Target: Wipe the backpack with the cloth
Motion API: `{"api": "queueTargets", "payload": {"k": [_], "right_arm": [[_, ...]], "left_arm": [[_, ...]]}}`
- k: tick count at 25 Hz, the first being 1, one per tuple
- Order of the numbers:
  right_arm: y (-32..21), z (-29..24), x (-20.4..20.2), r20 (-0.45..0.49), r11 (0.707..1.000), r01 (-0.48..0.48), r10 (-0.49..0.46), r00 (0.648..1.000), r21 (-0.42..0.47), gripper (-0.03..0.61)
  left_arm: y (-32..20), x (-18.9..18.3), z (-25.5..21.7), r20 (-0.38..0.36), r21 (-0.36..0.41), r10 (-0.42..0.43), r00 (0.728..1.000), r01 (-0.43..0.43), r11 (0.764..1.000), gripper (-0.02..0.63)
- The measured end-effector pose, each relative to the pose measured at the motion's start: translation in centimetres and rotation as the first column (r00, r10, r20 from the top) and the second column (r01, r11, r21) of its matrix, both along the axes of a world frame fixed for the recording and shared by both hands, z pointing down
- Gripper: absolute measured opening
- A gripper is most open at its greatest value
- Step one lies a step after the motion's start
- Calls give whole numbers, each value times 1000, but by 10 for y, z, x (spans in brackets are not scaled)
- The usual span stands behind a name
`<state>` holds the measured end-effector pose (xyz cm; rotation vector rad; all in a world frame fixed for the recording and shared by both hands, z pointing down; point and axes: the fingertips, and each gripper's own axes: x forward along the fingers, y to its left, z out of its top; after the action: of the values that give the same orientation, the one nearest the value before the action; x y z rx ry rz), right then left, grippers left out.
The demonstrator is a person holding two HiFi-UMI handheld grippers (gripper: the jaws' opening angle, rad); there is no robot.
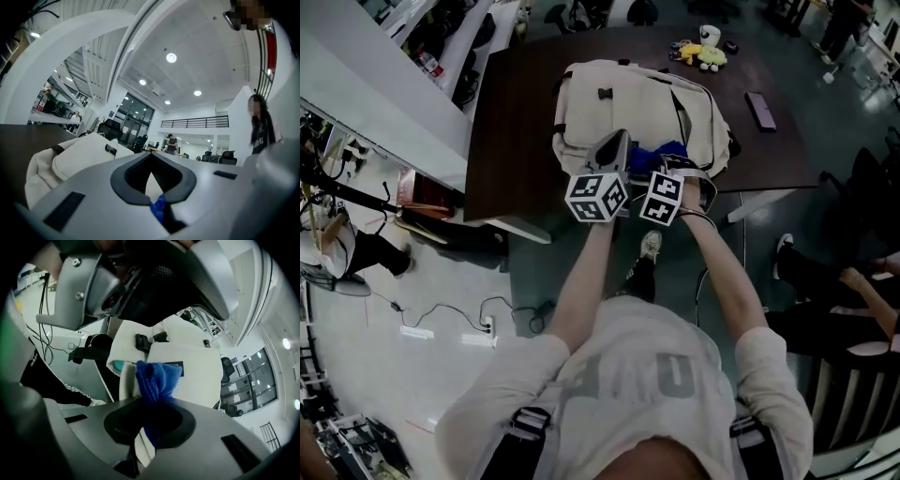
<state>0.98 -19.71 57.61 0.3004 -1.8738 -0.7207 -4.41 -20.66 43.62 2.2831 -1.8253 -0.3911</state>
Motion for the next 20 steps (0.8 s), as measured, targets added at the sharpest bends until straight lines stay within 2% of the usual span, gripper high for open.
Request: {"api": "queueTargets", "payload": {"k": [6, 12, 20], "right_arm": [[37, 14, 3, -32, 999, 30, -30, 999, -23, 41], [56, 23, 6, -11, 998, 22, -23, 1000, -51, 41], [64, 25, 4, -32, 984, 129, -134, 990, -126, 41]], "left_arm": [[24, 10, 5, 3, -9, 12, 1000, -12, 1000, 2], [39, 7, 10, -6, -18, -2, 1000, 2, 1000, 2], [21, 16, 7, -7, -10, 7, 1000, -7, 1000, 2]]}}
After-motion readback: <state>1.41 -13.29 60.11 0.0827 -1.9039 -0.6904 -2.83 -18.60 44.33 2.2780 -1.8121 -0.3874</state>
